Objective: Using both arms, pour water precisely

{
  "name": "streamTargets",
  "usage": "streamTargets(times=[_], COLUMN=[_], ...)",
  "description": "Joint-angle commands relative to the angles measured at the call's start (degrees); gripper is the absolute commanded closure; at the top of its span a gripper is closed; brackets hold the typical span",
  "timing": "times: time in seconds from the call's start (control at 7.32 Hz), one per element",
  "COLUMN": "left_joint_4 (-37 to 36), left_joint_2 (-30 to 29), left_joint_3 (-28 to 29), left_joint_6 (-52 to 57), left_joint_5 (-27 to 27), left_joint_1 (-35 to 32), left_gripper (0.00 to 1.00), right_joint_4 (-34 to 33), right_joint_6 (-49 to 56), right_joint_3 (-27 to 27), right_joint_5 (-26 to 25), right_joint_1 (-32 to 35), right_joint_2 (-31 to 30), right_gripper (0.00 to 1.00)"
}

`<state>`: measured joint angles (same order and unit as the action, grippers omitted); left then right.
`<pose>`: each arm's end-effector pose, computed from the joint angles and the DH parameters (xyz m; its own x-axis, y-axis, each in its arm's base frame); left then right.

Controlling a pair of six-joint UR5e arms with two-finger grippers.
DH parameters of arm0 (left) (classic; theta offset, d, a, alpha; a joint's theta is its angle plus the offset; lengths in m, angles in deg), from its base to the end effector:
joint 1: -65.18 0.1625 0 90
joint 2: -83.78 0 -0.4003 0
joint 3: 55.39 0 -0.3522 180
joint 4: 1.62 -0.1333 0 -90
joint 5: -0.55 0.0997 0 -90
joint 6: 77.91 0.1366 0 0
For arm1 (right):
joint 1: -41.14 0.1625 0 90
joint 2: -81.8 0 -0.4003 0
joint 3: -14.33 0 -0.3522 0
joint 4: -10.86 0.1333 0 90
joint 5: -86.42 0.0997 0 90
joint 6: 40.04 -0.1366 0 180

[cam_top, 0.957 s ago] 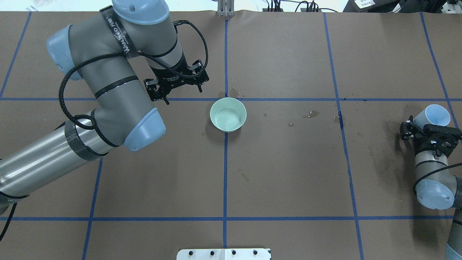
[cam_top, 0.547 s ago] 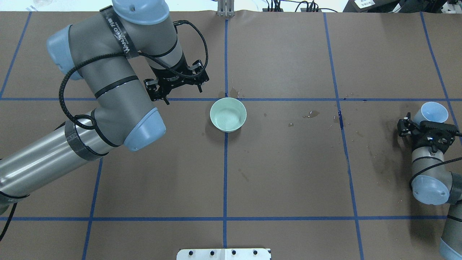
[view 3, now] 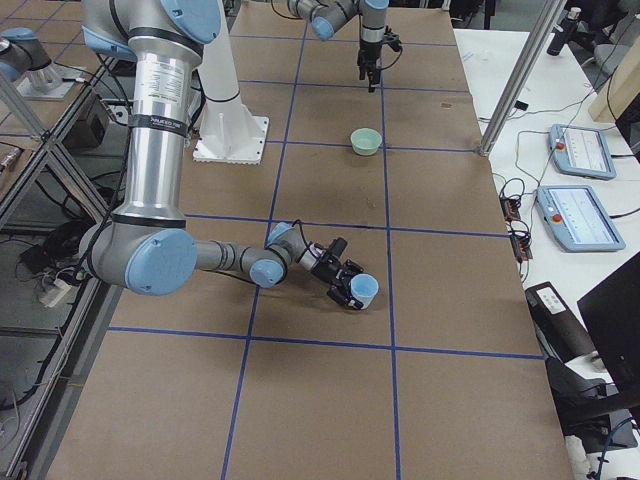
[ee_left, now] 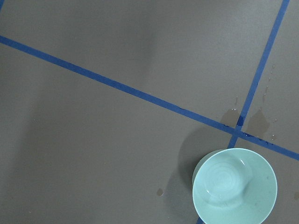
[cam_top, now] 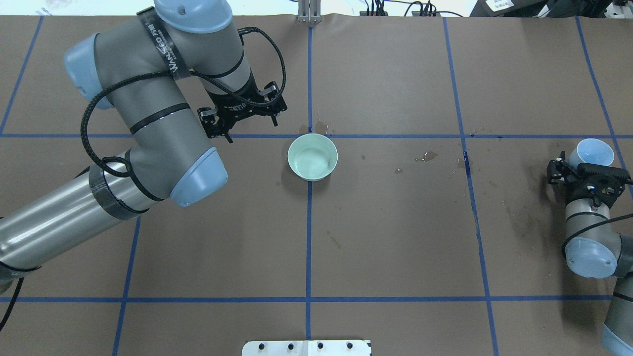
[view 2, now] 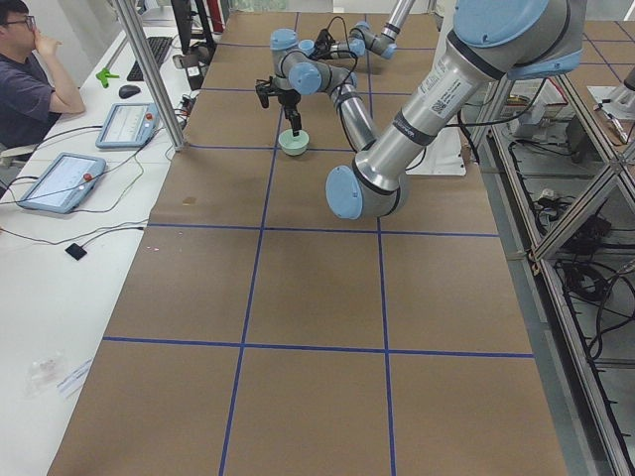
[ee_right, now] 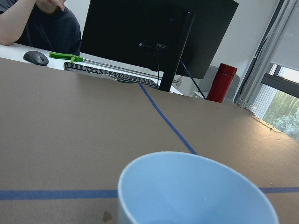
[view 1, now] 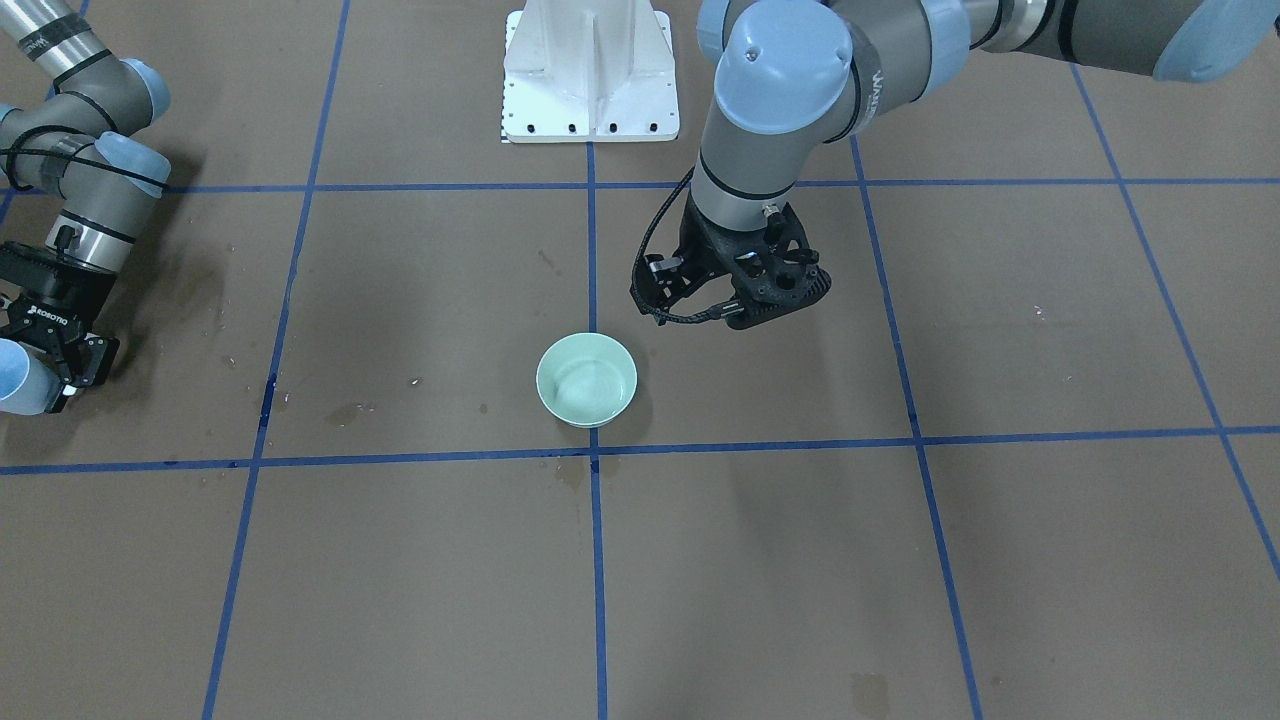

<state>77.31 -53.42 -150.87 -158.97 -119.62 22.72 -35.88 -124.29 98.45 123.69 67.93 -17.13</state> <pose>0.4434 -0.4934 0.1765 0.5973 -0.3645 -0.7144 0.2476 0.9311 -0.2680 -0.2528 -0.3988 0.6732 0.8422 0.3573 0.4039 -0.5297 0.4075 0.7439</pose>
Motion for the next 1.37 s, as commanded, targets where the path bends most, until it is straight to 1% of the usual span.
streamTargets(times=[0.0, 0.14, 0.27, 0.41, 0.55, 0.68, 0.82, 0.96, 1.09, 1.23], left_joint_4=[-0.1, -0.1, -0.1, -0.1, -0.1, -0.1, -0.2, -0.1, -0.2, -0.1], left_joint_2=[-0.2, -0.2, -0.2, -0.2, -0.2, -0.2, -0.2, -0.1, -0.1, -0.2], left_joint_3=[-0.1, -0.1, -0.2, -0.3, -0.4, -0.4, -0.4, -0.4, -0.4, -0.5], left_joint_6=[-0.2, -0.2, -0.2, -0.2, -0.3, -0.3, -0.3, -0.3, -0.3, -0.3], left_joint_5=[-0.1, -0.1, -0.2, -0.2, -0.2, -0.2, -0.2, -0.2, -0.2, -0.2], left_joint_1=[0.0, 0.0, 0.0, 0.0, 0.0, 0.0, 0.1, 0.0, 0.0, 0.0], left_gripper=[0.00, 0.00, 0.00, 0.00, 0.00, 0.00, 0.00, 0.00, 0.00, 0.00], right_joint_4=[0.1, 1.3, 9.4, 18.9, 21.9, 25.2, 30.8, 35.2, 36.6, 37.2], right_joint_6=[0.1, 1.1, 10.2, 21.7, 25.7, 26.7, 32.9, 41.1, 45.4, 47.6], right_joint_3=[0.0, 0.3, 0.3, 0.0, 0.5, 1.7, 1.8, 1.8, 1.9, 2.6], right_joint_5=[0.0, 0.3, 3.9, 6.7, 9.9, 15.3, 20.7, 26.2, 28.0, 29.7], right_joint_1=[0.8, 1.6, 3.5, 6.6, 9.0, 10.9, 12.7, 16.0, 17.0, 17.1], right_joint_2=[0.1, 0.0, 0.0, 0.1, 0.1, 0.4, 1.1, 3.2, 6.2, 10.6], right_gripper=[0.96, 1.00, 1.00, 1.00, 1.00, 1.00, 1.00, 1.00, 1.00, 1.00])
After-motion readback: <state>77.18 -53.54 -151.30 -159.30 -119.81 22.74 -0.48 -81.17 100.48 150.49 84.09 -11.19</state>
